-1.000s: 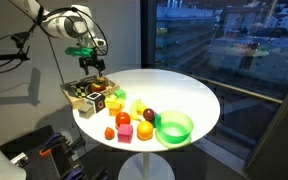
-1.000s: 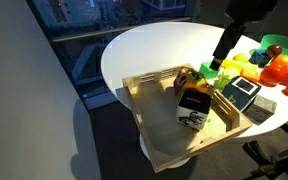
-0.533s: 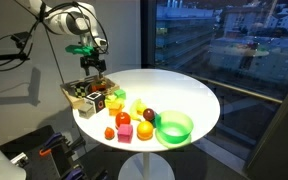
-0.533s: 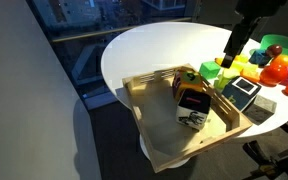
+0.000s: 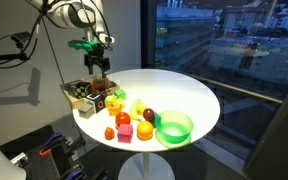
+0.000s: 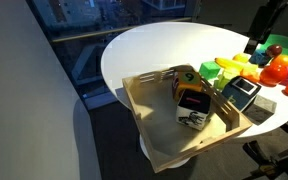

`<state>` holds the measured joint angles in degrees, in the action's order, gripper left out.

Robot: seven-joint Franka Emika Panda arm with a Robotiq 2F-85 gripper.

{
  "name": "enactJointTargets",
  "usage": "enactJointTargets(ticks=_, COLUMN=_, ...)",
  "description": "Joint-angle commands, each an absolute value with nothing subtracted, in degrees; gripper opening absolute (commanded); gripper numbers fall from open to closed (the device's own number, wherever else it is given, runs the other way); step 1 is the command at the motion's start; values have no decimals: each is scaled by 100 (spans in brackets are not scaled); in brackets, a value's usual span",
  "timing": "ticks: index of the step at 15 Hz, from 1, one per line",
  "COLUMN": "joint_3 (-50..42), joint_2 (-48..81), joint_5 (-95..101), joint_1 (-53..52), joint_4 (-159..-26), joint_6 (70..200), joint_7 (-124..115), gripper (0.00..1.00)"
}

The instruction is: Put the soft orange block on the tray

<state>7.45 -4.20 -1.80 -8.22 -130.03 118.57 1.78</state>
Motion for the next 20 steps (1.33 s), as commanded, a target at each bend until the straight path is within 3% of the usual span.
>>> enactJointTargets(ticks=1, joint_3=582, joint_2=-613, joint_5=-121, joint_1=-640, joint_4=-12891, joint_6=11387, joint_7=260, gripper=100)
enactJointTargets(ticks=12, joint_3=-15, joint_2=-1226, joint_5=67, joint_1=-70, joint_4=-12892, joint_6=10402, joint_7=526, gripper=100)
enactJointTargets(ticks=20, joint_3=-403, joint_2=-1787, joint_5=49, joint_1=187, joint_4=-13017, joint_6=10412, joint_7=937, gripper=100)
